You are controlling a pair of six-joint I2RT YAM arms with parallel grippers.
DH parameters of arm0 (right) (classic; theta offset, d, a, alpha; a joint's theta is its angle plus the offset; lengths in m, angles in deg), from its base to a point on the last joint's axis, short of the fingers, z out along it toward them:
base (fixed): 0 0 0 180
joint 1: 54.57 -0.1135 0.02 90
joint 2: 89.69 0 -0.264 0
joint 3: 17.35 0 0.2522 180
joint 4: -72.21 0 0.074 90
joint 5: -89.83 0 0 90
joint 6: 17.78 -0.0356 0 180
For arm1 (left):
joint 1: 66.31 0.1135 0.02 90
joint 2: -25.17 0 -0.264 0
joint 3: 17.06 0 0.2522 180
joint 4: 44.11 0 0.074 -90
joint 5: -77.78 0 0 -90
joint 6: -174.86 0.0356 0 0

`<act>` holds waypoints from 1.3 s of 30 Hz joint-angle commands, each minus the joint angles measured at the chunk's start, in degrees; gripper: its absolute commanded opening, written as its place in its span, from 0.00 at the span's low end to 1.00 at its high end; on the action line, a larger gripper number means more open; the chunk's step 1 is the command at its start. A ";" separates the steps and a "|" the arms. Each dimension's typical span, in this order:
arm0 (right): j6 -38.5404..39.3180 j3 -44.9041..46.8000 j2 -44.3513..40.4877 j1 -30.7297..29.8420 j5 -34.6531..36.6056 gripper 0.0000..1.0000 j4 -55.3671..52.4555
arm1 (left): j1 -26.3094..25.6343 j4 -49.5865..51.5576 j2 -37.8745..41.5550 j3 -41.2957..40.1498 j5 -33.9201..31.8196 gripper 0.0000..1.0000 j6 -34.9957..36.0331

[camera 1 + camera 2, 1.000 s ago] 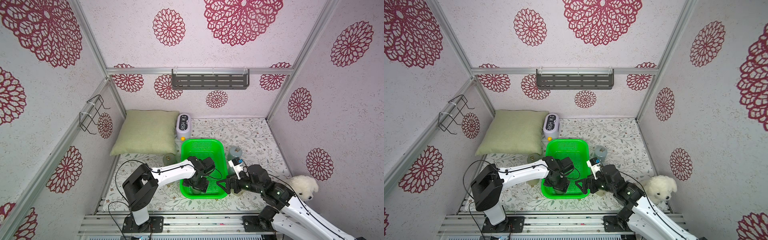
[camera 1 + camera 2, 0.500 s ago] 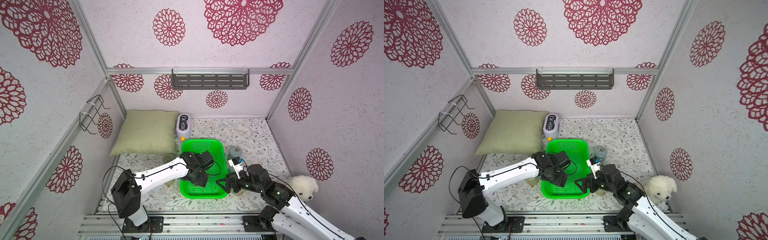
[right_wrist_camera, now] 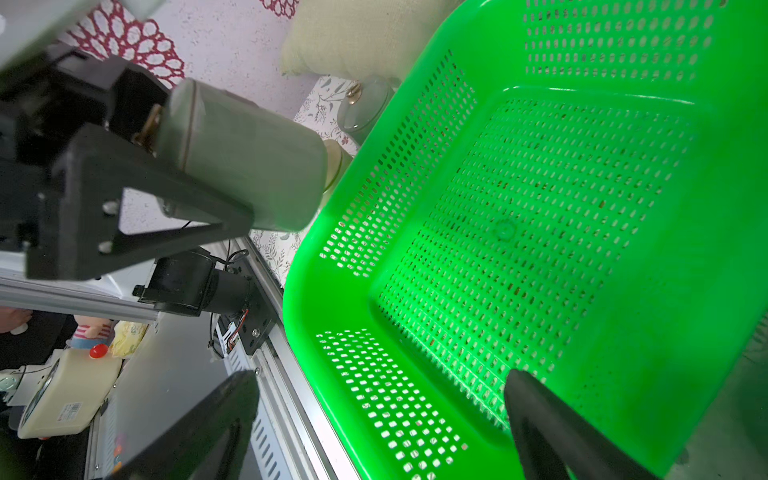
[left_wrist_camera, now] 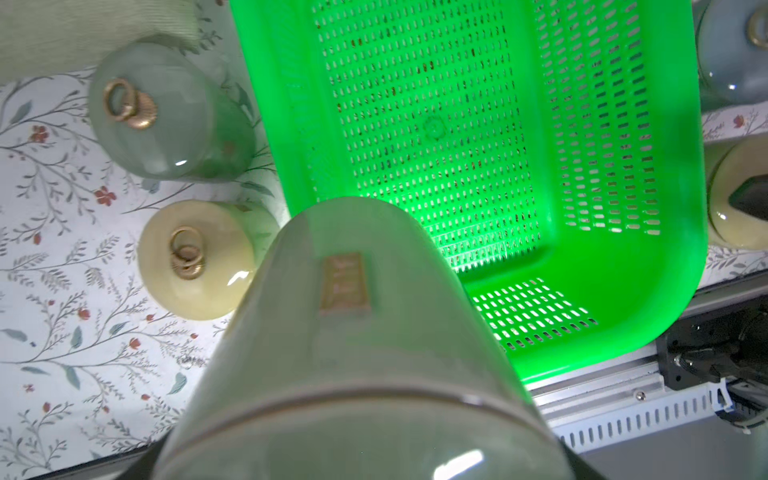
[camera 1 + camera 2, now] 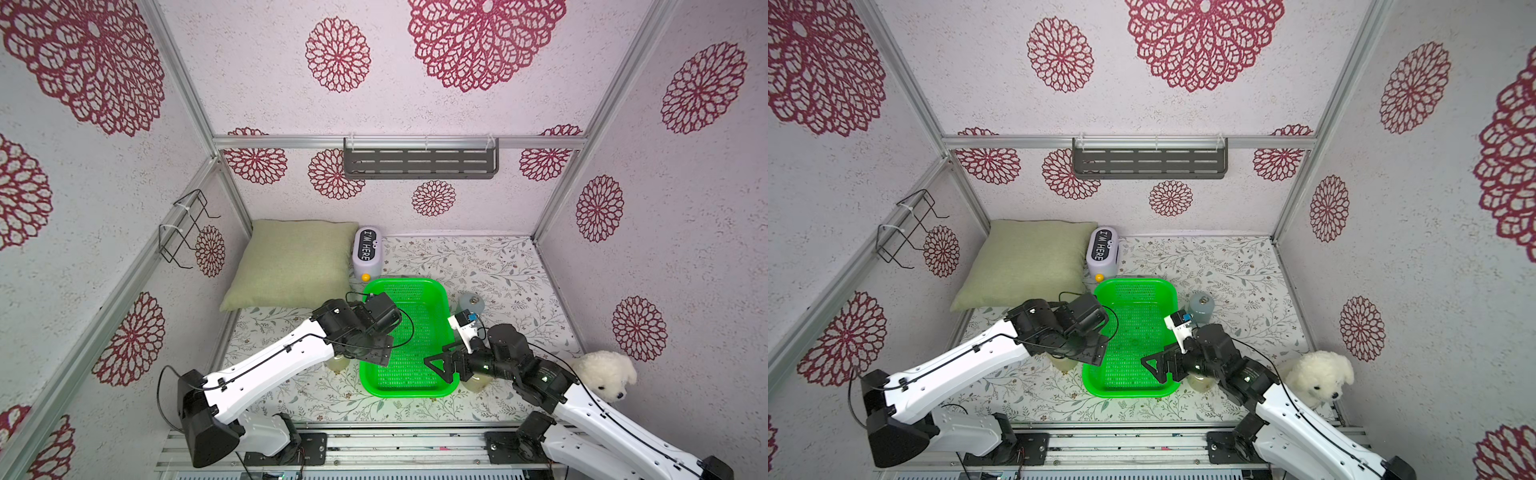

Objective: Take the tea canister out of the basket
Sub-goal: Pick up the tea canister from the basket, then place the tea canister at the center of the board.

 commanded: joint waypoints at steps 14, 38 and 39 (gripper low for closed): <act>0.74 -3.39 7.59 -3.74 -1.34 0.99 8.38 | 15.90 7.48 13.61 -5.84 -3.70 0.70 0.28; 4.32 -4.62 9.02 -5.18 0.36 0.99 13.26 | 47.43 -9.30 -3.51 -13.94 8.57 0.70 11.39; 4.48 -4.53 9.14 -5.18 0.38 0.99 13.52 | 48.34 -9.92 -4.56 -14.11 8.48 0.70 11.60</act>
